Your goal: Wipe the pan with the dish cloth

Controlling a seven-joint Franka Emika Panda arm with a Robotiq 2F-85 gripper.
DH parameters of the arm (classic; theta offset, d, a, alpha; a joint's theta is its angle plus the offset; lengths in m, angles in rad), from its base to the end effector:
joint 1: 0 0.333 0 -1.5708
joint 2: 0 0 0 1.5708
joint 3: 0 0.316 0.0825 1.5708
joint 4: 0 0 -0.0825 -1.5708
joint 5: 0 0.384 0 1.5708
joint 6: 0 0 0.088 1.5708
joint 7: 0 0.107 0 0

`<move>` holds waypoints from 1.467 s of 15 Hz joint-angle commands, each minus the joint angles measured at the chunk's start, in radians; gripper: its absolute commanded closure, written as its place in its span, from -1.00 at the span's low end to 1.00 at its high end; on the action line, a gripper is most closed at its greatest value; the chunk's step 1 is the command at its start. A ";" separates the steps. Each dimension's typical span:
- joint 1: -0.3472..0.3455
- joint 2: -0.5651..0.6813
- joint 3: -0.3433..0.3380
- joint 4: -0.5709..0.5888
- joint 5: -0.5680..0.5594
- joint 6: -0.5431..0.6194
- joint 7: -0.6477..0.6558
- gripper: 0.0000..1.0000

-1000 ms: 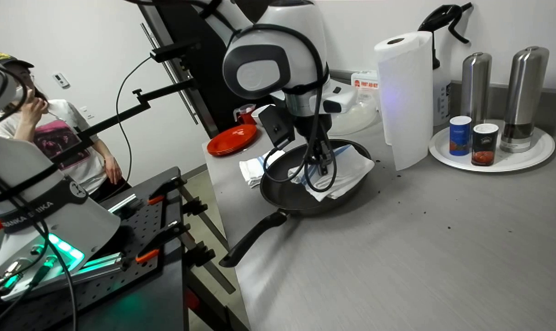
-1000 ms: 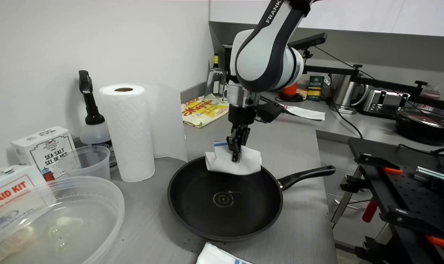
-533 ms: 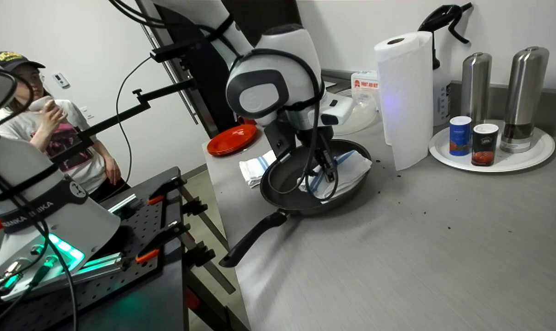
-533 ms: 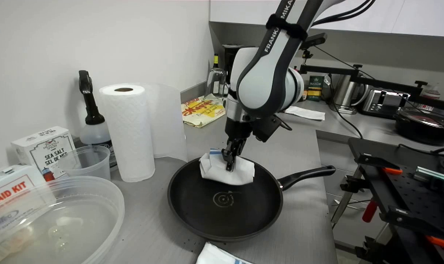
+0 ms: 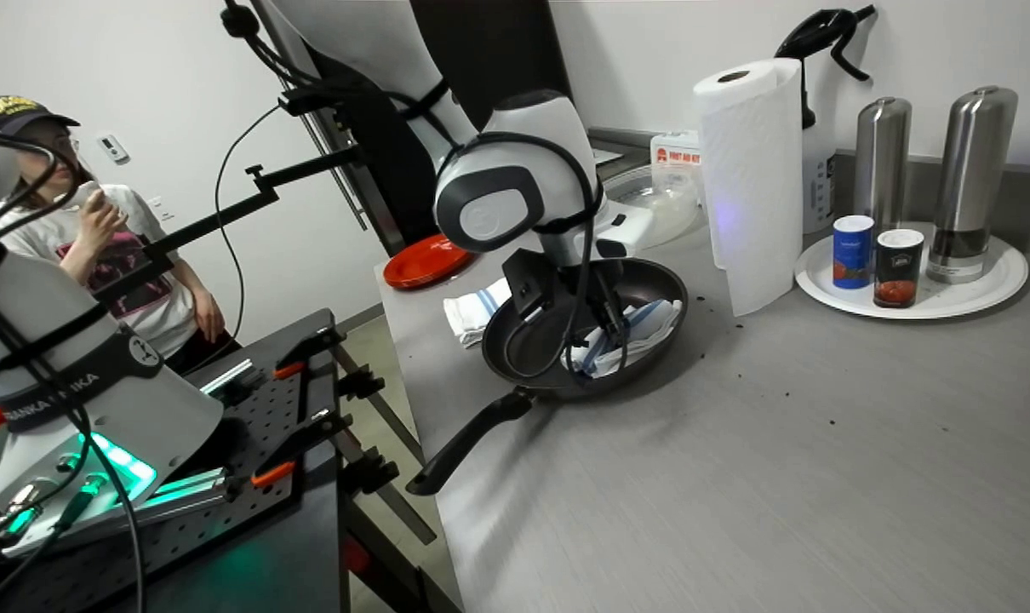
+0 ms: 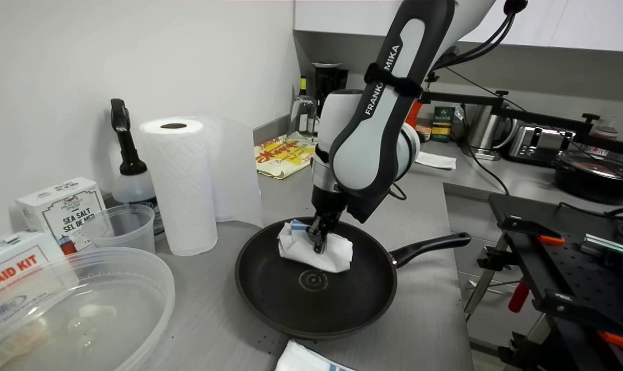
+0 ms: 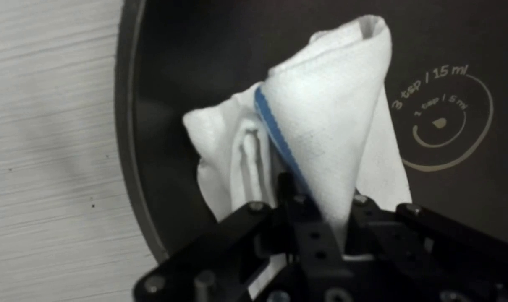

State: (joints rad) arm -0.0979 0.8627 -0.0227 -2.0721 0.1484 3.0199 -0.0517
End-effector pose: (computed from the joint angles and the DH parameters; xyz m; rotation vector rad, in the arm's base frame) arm 0.5440 -0.0781 0.0180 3.1219 -0.3239 0.1359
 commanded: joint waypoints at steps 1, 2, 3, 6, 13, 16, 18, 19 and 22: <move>0.016 0.037 -0.014 0.033 -0.025 -0.006 0.046 0.94; 0.003 0.035 0.001 0.034 -0.024 -0.028 0.041 0.94; -0.008 0.037 0.015 0.036 -0.021 -0.041 0.037 0.94; -0.034 0.049 0.048 0.047 -0.008 -0.060 0.035 0.94; -0.075 0.088 0.122 0.086 0.019 -0.137 0.036 0.94; -0.080 0.101 0.143 0.102 0.030 -0.177 0.041 0.94; -0.079 0.105 0.150 0.112 0.035 -0.199 0.045 0.94; -0.080 0.107 0.154 0.116 0.038 -0.213 0.045 0.94; -0.076 0.117 0.162 0.129 0.051 -0.244 0.048 0.94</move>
State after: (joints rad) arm -0.1776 0.8792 0.1151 -1.9968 0.1703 2.8046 -0.0151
